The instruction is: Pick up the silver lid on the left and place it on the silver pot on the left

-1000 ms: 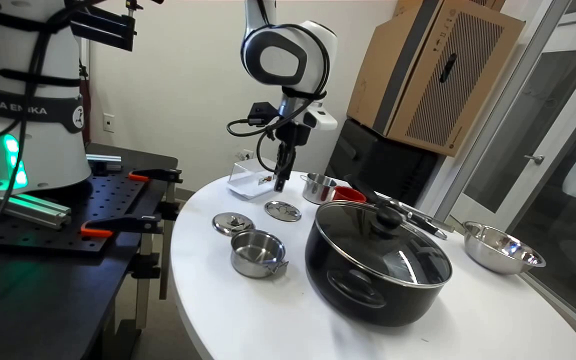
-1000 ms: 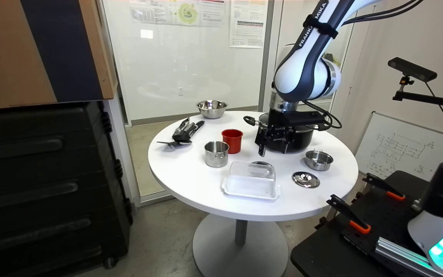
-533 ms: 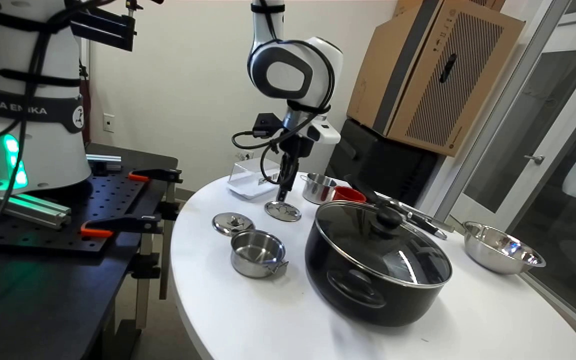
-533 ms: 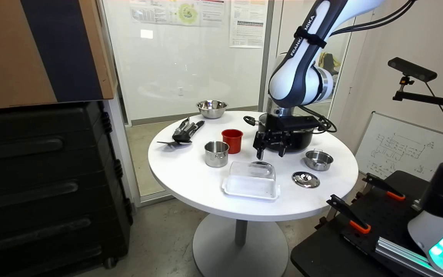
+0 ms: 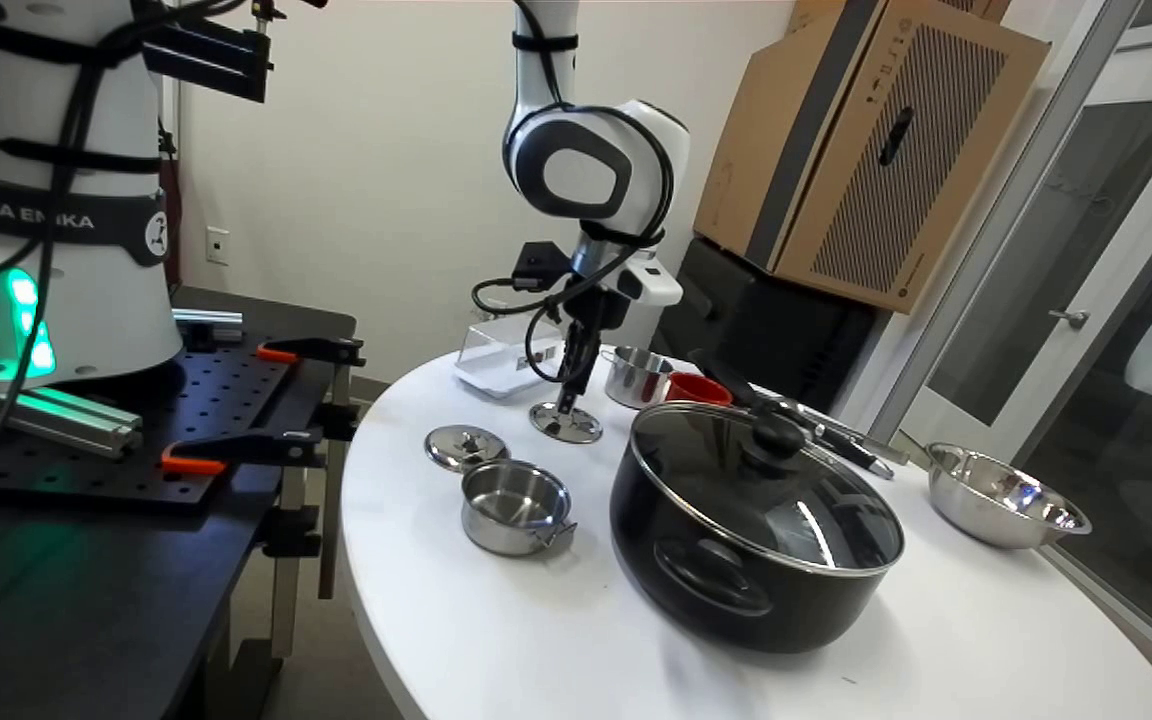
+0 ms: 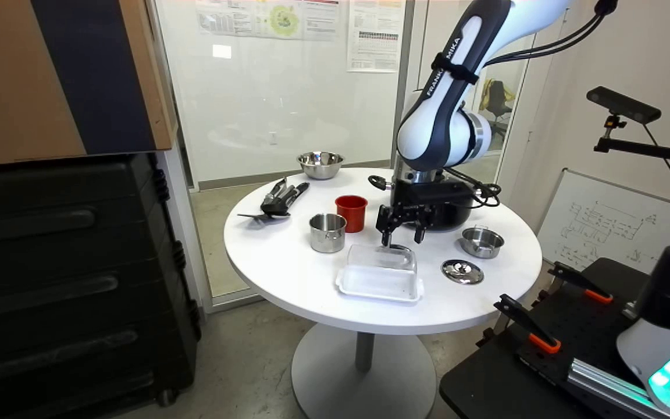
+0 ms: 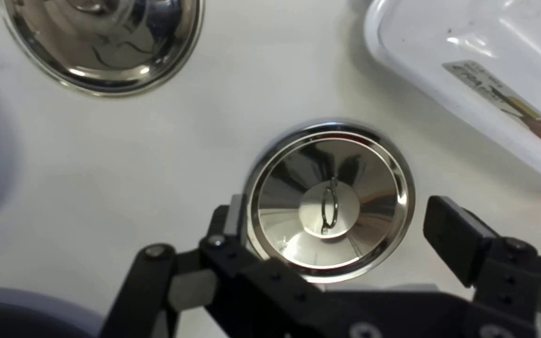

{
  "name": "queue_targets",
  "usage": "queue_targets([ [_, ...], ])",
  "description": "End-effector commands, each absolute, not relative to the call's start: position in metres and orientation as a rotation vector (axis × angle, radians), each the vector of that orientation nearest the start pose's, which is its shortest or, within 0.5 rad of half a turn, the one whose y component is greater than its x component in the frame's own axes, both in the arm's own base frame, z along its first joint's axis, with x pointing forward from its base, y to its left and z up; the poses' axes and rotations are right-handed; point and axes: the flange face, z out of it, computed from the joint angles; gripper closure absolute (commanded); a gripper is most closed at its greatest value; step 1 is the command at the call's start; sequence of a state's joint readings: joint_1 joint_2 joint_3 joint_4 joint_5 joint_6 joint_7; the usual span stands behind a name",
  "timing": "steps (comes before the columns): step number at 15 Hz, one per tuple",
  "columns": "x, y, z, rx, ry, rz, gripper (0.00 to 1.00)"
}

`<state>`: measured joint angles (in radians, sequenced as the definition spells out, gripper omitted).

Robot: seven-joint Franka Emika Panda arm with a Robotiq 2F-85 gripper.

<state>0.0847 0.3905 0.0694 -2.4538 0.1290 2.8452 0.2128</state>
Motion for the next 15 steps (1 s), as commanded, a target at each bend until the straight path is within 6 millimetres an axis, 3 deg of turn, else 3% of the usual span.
queue_targets([
  [1, 0.481, 0.073, 0.134, -3.072, 0.333, -0.014, 0.06],
  [4, 0.484, 0.074, 0.130, -3.075, 0.348, -0.012, 0.06],
  [6, 0.485, 0.075, 0.128, -3.078, 0.355, -0.010, 0.16],
  [7, 0.486, 0.075, 0.127, -3.078, 0.362, -0.010, 0.17],
  [8, 0.486, 0.075, 0.126, -3.079, 0.368, -0.010, 0.24],
  [10, 0.487, 0.074, 0.125, -3.081, 0.380, -0.007, 0.51],
  [15, 0.489, 0.073, 0.124, -3.083, 0.400, -0.010, 0.89],
])
